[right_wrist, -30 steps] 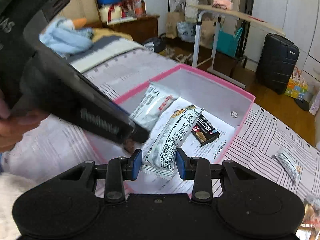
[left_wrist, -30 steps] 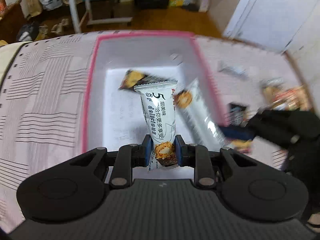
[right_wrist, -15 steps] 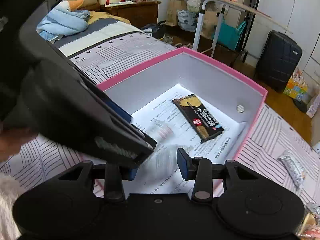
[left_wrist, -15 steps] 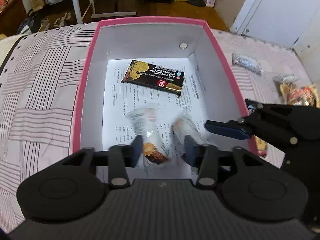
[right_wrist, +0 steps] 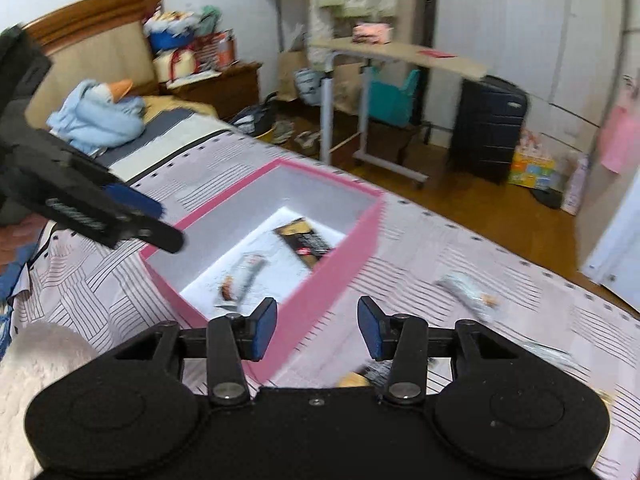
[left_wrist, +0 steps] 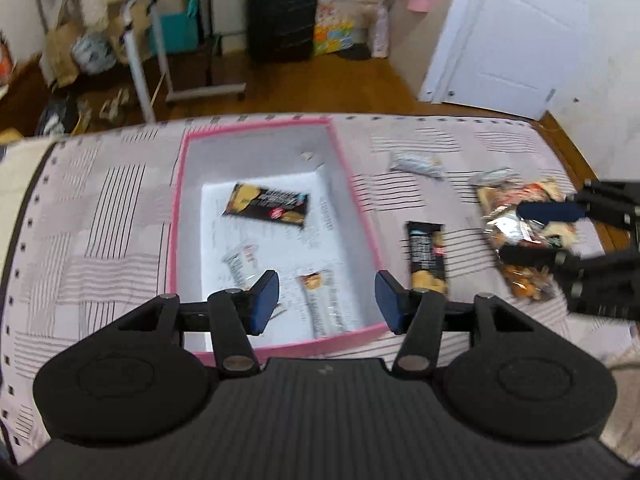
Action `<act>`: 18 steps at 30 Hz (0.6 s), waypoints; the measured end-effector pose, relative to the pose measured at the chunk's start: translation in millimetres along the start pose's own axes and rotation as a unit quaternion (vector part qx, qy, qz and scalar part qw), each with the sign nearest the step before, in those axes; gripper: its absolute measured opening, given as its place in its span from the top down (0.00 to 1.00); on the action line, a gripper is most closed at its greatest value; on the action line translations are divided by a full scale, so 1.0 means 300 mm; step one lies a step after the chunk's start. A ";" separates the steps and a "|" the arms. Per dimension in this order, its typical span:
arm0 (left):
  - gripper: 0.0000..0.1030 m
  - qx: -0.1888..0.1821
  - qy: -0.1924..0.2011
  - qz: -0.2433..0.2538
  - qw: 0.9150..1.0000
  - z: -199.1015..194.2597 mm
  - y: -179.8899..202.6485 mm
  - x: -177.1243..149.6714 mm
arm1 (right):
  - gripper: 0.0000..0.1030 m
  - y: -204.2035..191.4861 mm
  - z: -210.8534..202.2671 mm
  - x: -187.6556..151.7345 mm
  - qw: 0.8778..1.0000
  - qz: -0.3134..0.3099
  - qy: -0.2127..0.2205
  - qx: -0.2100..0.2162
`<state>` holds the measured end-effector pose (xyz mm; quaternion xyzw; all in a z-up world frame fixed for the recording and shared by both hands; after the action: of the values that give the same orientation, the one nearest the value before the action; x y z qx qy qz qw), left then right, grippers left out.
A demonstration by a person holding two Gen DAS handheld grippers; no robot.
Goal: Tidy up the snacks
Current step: 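Withdraw both grippers from the box toward the clear peanut bag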
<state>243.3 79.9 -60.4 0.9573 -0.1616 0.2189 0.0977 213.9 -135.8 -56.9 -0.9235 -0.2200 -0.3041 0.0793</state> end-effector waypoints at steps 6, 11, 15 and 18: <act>0.41 -0.020 0.013 0.044 0.999 -0.113 0.202 0.006 | 0.41 0.128 -0.183 -0.072 0.999 0.020 0.011 -0.025; 0.34 -0.023 0.014 0.074 0.997 -0.083 0.377 0.001 | 0.36 0.245 -0.200 -0.174 0.998 0.044 0.008 -0.052; 0.31 -0.048 0.011 0.081 0.995 -0.002 0.501 0.006 | 0.33 0.315 -0.153 -0.262 0.997 0.051 0.009 -0.055; 0.30 -0.065 0.008 0.074 0.995 0.079 0.572 0.014 | 0.30 0.365 -0.085 -0.316 0.997 0.051 0.006 -0.052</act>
<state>195.8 -86.6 -59.4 0.9324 -0.2455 0.2222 0.1450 182.2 -274.5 -94.2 -0.9347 -0.1557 -0.3158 0.0482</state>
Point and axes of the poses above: each gripper's, at about its wrist camera, not at the fingertips, and z roughly the way its jaws point, y to its right, x to its top, the point moved 10 cm from there along z, roughly the way its jaws point, and after that the axes turned 9 degrees about -y, right-handed, at the moved point
